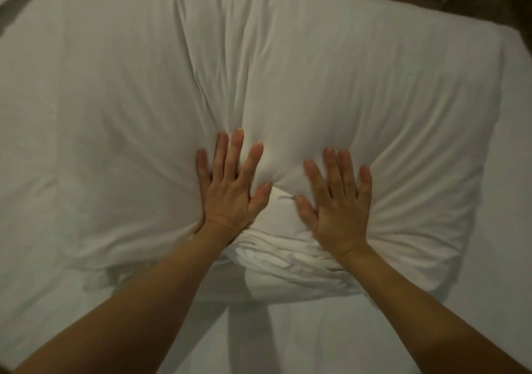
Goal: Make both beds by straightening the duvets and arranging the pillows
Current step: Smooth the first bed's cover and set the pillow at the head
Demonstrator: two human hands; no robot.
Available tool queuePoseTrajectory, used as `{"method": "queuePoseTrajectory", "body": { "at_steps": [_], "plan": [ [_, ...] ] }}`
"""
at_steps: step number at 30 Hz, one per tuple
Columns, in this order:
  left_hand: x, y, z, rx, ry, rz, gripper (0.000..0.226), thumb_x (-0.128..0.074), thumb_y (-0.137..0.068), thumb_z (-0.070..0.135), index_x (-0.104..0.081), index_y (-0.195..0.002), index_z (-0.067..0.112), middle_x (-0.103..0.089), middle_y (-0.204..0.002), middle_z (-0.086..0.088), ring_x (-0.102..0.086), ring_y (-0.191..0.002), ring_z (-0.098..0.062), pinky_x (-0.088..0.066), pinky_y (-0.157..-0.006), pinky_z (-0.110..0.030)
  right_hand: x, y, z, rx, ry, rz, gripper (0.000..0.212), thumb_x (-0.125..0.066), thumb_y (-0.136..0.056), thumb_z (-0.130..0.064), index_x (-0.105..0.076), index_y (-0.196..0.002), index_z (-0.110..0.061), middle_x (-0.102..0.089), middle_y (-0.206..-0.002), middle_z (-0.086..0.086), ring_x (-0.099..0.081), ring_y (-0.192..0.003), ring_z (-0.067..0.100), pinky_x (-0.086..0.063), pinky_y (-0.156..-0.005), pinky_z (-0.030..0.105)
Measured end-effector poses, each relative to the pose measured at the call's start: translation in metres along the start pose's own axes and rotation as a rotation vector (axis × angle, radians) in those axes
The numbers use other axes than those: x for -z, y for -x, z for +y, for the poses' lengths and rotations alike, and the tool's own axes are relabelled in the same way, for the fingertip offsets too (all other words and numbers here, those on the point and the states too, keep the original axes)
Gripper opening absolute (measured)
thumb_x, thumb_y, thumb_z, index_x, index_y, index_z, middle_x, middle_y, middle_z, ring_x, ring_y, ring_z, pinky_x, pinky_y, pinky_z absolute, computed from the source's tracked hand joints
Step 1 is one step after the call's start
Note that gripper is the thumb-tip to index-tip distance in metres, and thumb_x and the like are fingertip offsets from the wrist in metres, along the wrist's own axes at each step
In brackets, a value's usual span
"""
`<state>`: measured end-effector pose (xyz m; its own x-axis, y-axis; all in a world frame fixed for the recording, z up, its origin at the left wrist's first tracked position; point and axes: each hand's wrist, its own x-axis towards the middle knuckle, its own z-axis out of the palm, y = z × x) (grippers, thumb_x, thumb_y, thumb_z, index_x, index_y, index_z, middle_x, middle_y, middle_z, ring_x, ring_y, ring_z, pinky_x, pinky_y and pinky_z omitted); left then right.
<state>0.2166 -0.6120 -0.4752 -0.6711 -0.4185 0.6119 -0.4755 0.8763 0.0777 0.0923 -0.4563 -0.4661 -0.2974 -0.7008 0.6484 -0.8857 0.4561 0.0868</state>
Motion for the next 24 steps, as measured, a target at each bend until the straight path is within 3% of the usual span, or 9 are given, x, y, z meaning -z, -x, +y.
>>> {"method": "queuePoseTrajectory", "body": {
  "at_steps": [2,5,9,14,16,20,24],
  "plan": [
    [0.014,-0.006,0.003,0.018,0.004,-0.014,0.063,-0.02,-0.096,0.056,-0.001,-0.152,0.033,-0.002,-0.16,-0.001,0.001,-0.148,-0.021,0.009,-0.116,-0.046,0.01,-0.005,0.0,-0.024,-0.02,-0.032,0.056,-0.031,-0.098,-0.049,-0.017,-0.148,-0.028,-0.023,-0.152,0.006,-0.006,-0.147,0.019,-0.004,-0.118,0.044],
    [0.052,-0.024,0.006,0.02,0.006,-0.062,0.059,-0.034,-0.094,0.049,-0.028,-0.148,0.027,-0.03,-0.154,-0.009,-0.023,-0.143,-0.028,-0.001,-0.116,-0.05,0.026,-0.02,0.001,-0.047,-0.004,-0.108,0.059,-0.026,-0.099,-0.05,-0.009,-0.151,-0.027,-0.02,-0.153,0.006,-0.009,-0.146,0.021,-0.005,-0.117,0.046],
    [0.11,-0.066,-0.02,0.016,-0.018,-0.053,0.051,-0.037,-0.093,0.038,-0.042,-0.142,0.028,-0.044,-0.146,-0.007,-0.039,-0.136,-0.027,-0.005,-0.114,-0.051,0.043,-0.033,0.004,-0.073,0.017,-0.178,0.059,-0.021,-0.101,-0.049,-0.008,-0.153,-0.025,-0.018,-0.155,0.006,-0.014,-0.144,0.024,-0.006,-0.117,0.046],
    [0.137,-0.113,-0.086,0.571,-0.087,-0.094,0.061,-0.023,-0.089,0.048,-0.033,-0.147,0.031,-0.032,-0.153,-0.013,-0.025,-0.141,-0.034,-0.001,-0.114,-0.054,0.061,-0.045,-0.002,-0.081,-0.005,-0.201,0.059,-0.022,-0.101,-0.05,-0.008,-0.153,-0.025,-0.017,-0.156,0.004,-0.021,-0.142,0.027,-0.011,-0.117,0.047],
    [0.132,-0.105,-0.094,0.745,-0.07,-0.116,0.062,-0.023,-0.089,0.052,-0.034,-0.146,0.031,-0.036,-0.149,-0.014,-0.032,-0.136,-0.034,-0.01,-0.113,-0.055,0.068,-0.057,-0.006,-0.085,-0.012,-0.214,0.059,-0.02,-0.101,-0.05,-0.008,-0.153,-0.027,-0.019,-0.156,0.004,-0.023,-0.142,0.027,-0.011,-0.116,0.048],
    [0.116,-0.091,-0.088,0.803,-0.023,-0.11,0.059,-0.028,-0.09,0.049,-0.036,-0.145,0.03,-0.043,-0.142,-0.016,-0.042,-0.128,-0.034,-0.021,-0.11,-0.052,0.082,-0.094,-0.018,-0.082,-0.066,-0.244,0.054,-0.016,-0.102,-0.045,-0.01,-0.152,-0.029,-0.021,-0.156,0.004,-0.021,-0.143,0.025,-0.01,-0.115,0.049],
    [0.114,-0.09,-0.09,0.834,-0.01,-0.112,0.059,-0.026,-0.091,0.049,-0.034,-0.146,0.03,-0.041,-0.144,-0.016,-0.039,-0.129,-0.034,-0.02,-0.11,-0.052,0.084,-0.164,-0.038,0.103,-0.163,-0.357,0.052,-0.011,-0.102,-0.046,-0.027,-0.149,-0.027,-0.026,-0.154,0.003,-0.023,-0.143,0.021,-0.01,-0.115,0.048]
  ]
}}
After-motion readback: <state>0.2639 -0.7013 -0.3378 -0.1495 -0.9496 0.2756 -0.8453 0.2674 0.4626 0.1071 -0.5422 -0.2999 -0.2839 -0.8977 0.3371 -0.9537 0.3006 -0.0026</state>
